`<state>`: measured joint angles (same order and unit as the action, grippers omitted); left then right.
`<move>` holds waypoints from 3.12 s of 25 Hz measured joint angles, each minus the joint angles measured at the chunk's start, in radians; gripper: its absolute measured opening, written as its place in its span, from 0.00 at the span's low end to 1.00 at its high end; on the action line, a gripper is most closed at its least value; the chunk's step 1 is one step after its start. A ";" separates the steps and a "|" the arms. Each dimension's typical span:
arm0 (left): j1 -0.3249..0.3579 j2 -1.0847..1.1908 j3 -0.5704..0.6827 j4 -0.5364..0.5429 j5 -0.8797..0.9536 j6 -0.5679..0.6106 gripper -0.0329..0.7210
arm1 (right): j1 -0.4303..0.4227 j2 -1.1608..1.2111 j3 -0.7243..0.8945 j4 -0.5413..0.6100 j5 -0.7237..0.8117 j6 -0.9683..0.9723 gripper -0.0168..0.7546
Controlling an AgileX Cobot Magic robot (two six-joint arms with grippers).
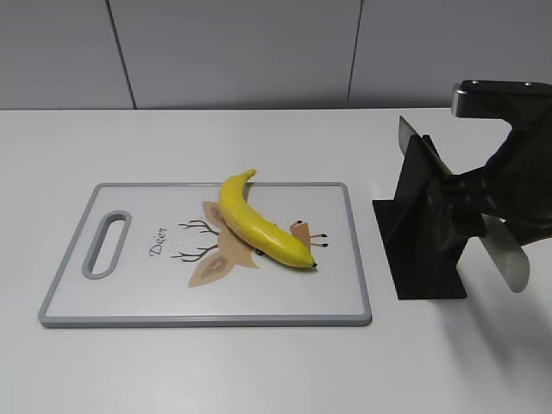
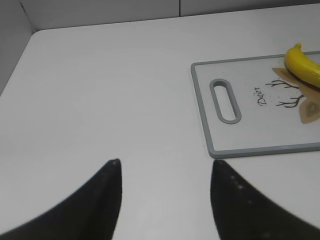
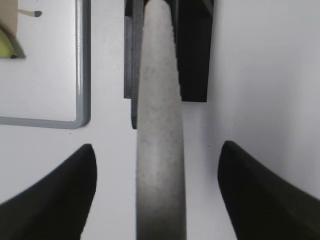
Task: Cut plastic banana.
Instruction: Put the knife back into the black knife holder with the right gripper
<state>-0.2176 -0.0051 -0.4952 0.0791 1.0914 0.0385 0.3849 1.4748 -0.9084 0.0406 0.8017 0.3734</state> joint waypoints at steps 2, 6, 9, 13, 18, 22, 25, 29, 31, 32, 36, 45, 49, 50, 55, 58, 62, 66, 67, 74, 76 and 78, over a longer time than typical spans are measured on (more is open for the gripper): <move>0.000 0.000 0.000 0.000 0.000 0.000 0.78 | 0.000 0.000 0.000 0.003 0.000 -0.006 0.79; 0.000 0.000 0.000 0.000 0.000 0.000 0.78 | 0.000 0.000 -0.042 0.029 0.032 -0.035 0.79; 0.000 0.000 0.000 0.000 0.000 0.000 0.78 | 0.000 0.000 -0.083 0.030 0.067 -0.041 0.78; 0.000 0.000 0.000 0.000 0.000 0.000 0.78 | 0.000 0.000 -0.091 0.008 0.117 -0.042 0.77; 0.000 0.000 0.000 0.000 0.000 0.000 0.78 | 0.000 0.001 -0.091 -0.002 0.214 -0.042 0.76; 0.000 0.000 0.000 0.000 0.000 0.000 0.78 | 0.000 0.005 -0.091 0.037 0.247 -0.044 0.65; 0.000 0.000 0.000 0.000 0.000 0.000 0.78 | 0.000 0.021 -0.091 0.056 0.245 -0.045 0.52; 0.000 0.000 0.000 0.000 0.000 0.000 0.77 | 0.000 0.030 -0.091 0.064 0.245 -0.046 0.27; 0.000 0.000 0.000 0.000 0.000 0.000 0.77 | 0.000 0.032 -0.091 0.074 0.245 -0.048 0.27; 0.000 0.000 0.000 0.000 0.000 0.000 0.77 | 0.000 0.032 -0.091 0.080 0.243 -0.047 0.27; 0.000 0.000 0.000 0.000 0.000 0.000 0.75 | 0.000 0.032 -0.091 0.101 0.225 -0.044 0.27; 0.000 0.000 0.000 0.000 0.000 0.001 0.73 | 0.000 0.032 -0.091 0.103 0.218 -0.059 0.34; 0.000 0.000 0.000 0.000 0.000 0.001 0.73 | 0.000 0.032 -0.091 0.114 0.213 -0.071 0.67; 0.000 0.000 0.000 0.000 0.000 0.001 0.73 | 0.000 0.032 -0.091 0.114 0.213 -0.071 0.72; 0.000 0.000 0.000 0.000 0.000 0.001 0.73 | 0.000 0.028 -0.091 0.120 0.245 -0.104 0.82; 0.000 0.000 0.000 0.000 0.000 0.001 0.73 | 0.000 -0.025 -0.091 0.140 0.277 -0.167 0.81; 0.000 0.000 0.000 0.000 0.000 0.001 0.73 | 0.000 -0.179 -0.092 0.144 0.323 -0.272 0.78; 0.000 0.000 0.000 0.000 0.000 0.001 0.78 | 0.000 -0.338 -0.081 0.136 0.344 -0.366 0.78; 0.000 0.000 0.000 -0.001 0.000 0.001 0.81 | 0.000 -0.371 -0.068 0.135 0.338 -0.381 0.78; 0.000 0.000 0.000 -0.001 0.000 0.001 0.91 | 0.000 -0.623 0.103 0.130 0.281 -0.468 0.78; 0.000 0.000 0.000 -0.001 0.000 0.001 0.91 | 0.000 -0.700 0.168 0.127 0.274 -0.494 0.78; 0.000 0.000 0.000 -0.001 0.000 0.001 0.91 | 0.000 -0.772 0.220 0.124 0.271 -0.513 0.77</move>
<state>-0.2176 -0.0051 -0.4952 0.0779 1.0914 0.0393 0.3849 0.7023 -0.6885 0.1647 1.0727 -0.1397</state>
